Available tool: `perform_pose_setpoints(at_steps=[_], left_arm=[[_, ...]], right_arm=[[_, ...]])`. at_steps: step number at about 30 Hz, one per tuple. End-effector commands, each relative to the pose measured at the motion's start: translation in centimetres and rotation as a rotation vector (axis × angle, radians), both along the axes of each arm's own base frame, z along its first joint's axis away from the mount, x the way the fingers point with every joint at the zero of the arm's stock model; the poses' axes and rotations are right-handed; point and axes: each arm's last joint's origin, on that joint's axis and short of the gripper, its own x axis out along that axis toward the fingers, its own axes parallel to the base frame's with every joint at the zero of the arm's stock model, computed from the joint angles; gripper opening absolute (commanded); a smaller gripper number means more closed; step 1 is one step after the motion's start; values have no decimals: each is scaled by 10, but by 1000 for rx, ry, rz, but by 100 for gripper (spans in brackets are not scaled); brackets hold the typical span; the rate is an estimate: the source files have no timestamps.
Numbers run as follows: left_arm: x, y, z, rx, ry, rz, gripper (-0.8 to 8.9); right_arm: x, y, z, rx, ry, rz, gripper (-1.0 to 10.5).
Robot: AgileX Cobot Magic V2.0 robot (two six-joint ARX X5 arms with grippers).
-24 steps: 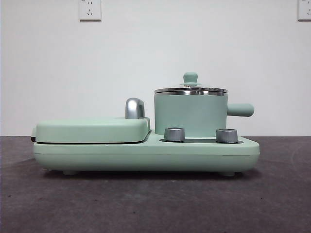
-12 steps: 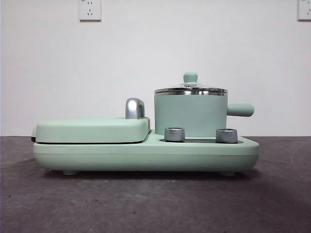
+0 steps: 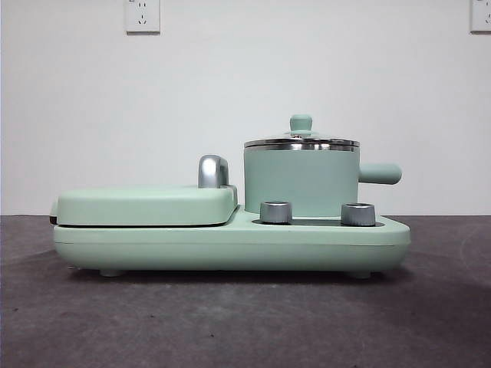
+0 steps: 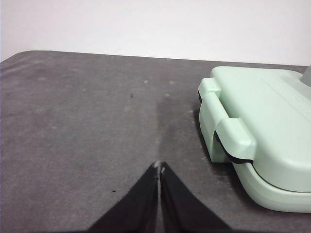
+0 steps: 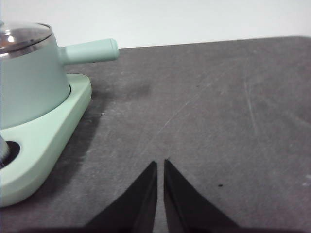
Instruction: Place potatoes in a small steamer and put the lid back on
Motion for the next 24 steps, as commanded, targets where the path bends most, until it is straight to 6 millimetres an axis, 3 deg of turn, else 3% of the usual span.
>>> perform_pose_setpoints(at_steps=[1, 24], left_arm=[[1, 0, -5, -2, 4, 1, 6], [1, 0, -5, -2, 4, 1, 6]], right_arm=[[0, 0, -2, -41, 7, 6, 21], [0, 0, 0, -36, -12, 4, 21]])
